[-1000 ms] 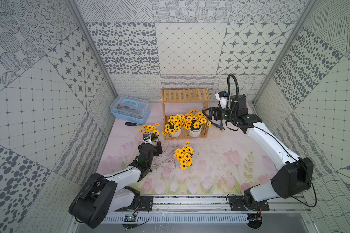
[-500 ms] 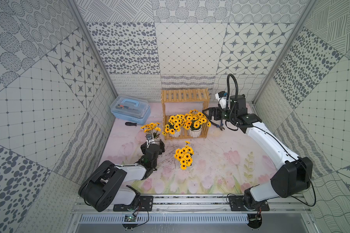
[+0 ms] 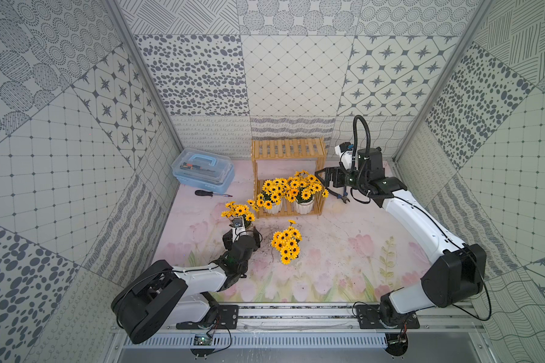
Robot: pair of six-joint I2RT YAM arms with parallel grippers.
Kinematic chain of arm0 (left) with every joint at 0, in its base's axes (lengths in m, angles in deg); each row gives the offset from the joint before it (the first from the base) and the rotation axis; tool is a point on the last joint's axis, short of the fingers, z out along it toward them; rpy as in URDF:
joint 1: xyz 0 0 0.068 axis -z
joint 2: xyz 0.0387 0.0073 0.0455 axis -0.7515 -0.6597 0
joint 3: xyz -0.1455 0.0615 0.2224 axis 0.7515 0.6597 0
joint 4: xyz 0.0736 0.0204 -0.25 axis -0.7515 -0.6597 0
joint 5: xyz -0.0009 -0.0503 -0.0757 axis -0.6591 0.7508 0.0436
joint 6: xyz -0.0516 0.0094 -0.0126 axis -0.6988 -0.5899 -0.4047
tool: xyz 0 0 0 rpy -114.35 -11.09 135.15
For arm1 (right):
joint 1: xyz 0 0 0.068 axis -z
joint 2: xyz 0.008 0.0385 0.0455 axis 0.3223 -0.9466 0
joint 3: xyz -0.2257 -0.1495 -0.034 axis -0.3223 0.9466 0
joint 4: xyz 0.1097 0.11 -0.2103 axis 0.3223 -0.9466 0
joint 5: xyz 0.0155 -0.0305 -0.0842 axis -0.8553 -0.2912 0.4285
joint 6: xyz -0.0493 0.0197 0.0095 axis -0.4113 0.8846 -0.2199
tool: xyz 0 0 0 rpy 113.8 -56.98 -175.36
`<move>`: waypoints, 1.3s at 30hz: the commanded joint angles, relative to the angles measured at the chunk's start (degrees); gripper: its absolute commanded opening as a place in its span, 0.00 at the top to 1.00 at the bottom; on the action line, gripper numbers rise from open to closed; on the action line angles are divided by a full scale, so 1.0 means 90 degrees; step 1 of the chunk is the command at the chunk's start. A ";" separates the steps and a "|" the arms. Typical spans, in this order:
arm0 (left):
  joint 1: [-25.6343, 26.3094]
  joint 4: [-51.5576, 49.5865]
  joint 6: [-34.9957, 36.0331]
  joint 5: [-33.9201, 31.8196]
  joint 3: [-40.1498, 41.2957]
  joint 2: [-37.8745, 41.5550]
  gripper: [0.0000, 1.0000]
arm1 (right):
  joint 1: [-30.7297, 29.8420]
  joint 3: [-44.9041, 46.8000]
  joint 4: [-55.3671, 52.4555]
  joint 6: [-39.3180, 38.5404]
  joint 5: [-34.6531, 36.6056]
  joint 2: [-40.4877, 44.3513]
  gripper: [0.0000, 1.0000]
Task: Take the sunflower pots off the shelves
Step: Place the sunflower pot at the center of the board.
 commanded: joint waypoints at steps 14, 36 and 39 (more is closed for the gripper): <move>0.0737 -0.2203 -0.1184 -0.1129 -0.0532 -0.0197 0.96 | -0.0064 0.0183 0.0296 -0.0041 -0.0028 0.0136 0.02; 0.0777 -0.3660 -0.2244 -0.1181 -0.0640 0.0404 0.03 | -0.0068 0.0149 0.0328 -0.0035 -0.0087 -0.0013 0.02; 0.0785 -0.3939 -0.2418 -0.1254 -0.0723 0.0457 0.02 | -0.0061 0.0154 0.0337 -0.0035 -0.0089 -0.0015 0.02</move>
